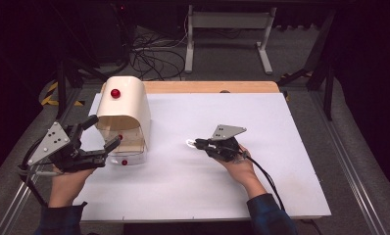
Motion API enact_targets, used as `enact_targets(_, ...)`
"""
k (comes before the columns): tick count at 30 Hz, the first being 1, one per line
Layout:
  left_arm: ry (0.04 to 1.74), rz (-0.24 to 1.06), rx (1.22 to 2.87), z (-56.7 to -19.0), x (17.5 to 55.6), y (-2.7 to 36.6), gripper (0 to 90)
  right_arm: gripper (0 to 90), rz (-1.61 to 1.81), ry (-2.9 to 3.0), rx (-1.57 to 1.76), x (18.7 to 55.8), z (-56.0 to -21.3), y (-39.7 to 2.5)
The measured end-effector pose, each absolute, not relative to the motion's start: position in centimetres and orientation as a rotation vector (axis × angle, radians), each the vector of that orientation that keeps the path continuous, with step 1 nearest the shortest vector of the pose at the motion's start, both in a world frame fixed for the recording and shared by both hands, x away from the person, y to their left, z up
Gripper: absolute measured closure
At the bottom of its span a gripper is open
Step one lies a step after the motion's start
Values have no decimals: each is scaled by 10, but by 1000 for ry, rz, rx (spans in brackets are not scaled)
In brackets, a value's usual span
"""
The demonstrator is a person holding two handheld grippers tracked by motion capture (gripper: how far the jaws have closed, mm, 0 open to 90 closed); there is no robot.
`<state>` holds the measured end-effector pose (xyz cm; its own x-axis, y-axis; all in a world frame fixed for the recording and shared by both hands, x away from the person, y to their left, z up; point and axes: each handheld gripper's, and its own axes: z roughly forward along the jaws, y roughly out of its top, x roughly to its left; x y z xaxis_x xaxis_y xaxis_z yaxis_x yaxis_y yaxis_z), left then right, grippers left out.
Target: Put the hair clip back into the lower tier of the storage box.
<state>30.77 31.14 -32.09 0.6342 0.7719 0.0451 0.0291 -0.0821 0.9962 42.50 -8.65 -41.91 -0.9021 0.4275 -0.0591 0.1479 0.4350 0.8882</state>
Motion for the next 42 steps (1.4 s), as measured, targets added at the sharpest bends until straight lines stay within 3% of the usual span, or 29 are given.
enact_targets(42, 678, 689, 1543, -321, 309, 314, 78, 830, 1641, 2343, 393, 407, -404, -42)
